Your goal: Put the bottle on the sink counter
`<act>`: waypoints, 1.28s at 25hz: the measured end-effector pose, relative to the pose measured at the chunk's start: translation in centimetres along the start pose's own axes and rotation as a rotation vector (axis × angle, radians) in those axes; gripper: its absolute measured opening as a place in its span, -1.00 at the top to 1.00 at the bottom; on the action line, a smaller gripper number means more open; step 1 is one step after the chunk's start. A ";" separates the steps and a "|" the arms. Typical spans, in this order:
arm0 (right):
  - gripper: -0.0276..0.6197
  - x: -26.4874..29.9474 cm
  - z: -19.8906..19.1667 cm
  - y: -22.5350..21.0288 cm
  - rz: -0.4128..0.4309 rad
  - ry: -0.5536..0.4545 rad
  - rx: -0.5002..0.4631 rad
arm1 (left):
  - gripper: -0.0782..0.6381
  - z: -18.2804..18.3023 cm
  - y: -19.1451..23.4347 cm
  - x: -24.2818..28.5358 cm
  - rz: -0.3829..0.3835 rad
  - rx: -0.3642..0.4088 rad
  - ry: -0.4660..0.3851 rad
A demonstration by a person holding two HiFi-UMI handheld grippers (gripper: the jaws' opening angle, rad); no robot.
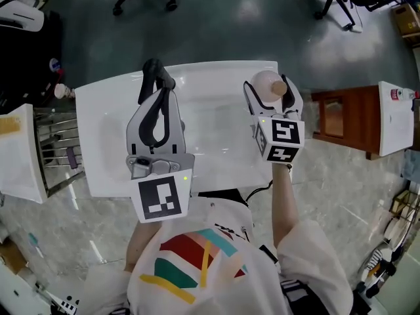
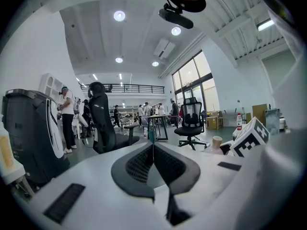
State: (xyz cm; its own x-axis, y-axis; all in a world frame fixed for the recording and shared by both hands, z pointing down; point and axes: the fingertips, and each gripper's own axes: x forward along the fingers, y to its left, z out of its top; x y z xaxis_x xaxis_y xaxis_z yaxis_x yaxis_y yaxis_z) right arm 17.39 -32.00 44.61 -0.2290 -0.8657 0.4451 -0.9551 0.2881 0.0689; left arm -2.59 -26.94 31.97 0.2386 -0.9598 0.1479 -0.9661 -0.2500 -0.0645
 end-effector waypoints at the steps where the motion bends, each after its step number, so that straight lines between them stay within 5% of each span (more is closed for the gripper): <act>1: -0.28 0.3 -0.4 -0.2 -0.001 0.010 0.002 | 0.73 -0.2 -0.1 0.1 -0.002 0.004 0.006; 32: -0.28 7.1 -9.2 -3.8 -0.014 0.260 0.132 | 0.73 -2.8 0.7 2.0 0.056 0.067 0.098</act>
State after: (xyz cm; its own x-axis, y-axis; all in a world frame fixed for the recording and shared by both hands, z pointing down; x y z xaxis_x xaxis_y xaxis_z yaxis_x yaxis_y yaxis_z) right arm 21.10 -35.43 55.71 -0.1758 -0.7304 0.6600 -0.9780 0.2062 -0.0323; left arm -3.09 -28.70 35.02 0.1706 -0.9562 0.2378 -0.9681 -0.2076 -0.1404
